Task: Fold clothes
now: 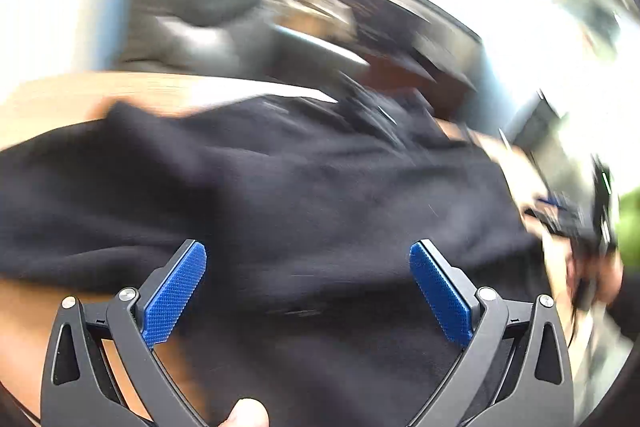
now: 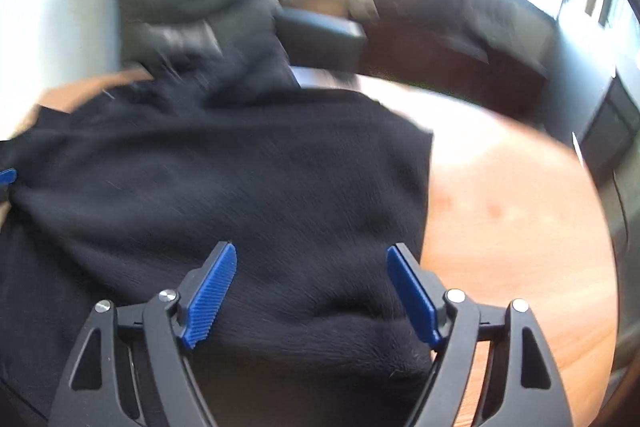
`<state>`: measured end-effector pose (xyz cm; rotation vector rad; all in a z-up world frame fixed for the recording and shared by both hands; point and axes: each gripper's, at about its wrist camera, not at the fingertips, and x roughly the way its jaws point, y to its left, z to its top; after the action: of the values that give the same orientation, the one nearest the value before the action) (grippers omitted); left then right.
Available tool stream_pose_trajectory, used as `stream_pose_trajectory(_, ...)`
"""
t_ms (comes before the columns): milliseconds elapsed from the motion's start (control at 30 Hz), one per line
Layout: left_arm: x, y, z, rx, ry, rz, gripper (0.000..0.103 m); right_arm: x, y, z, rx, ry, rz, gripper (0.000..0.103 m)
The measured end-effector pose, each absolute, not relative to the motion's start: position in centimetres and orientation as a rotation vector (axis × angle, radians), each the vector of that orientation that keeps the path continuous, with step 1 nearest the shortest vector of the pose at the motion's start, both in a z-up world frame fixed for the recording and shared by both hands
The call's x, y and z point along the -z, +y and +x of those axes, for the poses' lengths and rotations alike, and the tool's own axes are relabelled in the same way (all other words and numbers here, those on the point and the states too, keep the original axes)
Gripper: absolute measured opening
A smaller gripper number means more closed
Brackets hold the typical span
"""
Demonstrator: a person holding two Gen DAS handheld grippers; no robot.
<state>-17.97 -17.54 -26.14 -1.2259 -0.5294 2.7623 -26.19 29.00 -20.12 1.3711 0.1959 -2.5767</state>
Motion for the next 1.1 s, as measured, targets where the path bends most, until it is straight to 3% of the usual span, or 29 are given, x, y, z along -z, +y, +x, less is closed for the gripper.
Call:
stream_pose_trajectory(167,24.6,-32.7,-13.1,-2.961,-1.048,-1.198,0.103,17.1,26.6,-24.2,2.54,0.186,1.23,0.083)
stream_pose_trajectory(333,28.4,-48.5,-9.1,-2.959,-1.635,-1.235,0.103,16.9,22.5,-23.7,2.48,0.187,1.16,0.083)
stream_pose_trajectory(433,31.2,-53.4,-8.5,-2.843,-1.859,-1.255,0.103,17.7,19.5,-23.5,2.466,0.168,1.157,0.083)
stream_pose_trajectory(700,32.6,-57.2,-9.4,-2.816,-1.893,-1.142,0.102,18.1,13.9,-23.6,2.408,0.211,1.155,0.083)
stream_pose_trajectory(767,32.8,-57.4,-9.5,-2.813,-1.907,-1.131,0.087,18.4,13.0,-23.7,2.4,0.211,1.161,0.083)
stream_pose_trajectory(833,33.2,-57.5,-9.6,-2.782,-1.914,-1.162,0.024,18.7,12.4,-23.8,2.392,0.208,1.166,0.083)
stream_pose_trajectory(867,33.5,-57.5,-9.8,-2.747,-1.93,-1.168,0.012,18.8,12.1,-23.7,2.387,0.21,1.168,0.083)
stream_pose_trajectory(1100,30.1,-55.9,-9.8,-2.777,-1.853,-0.964,0.007,18.8,12.3,-23.3,2.374,0.194,1.17,0.083)
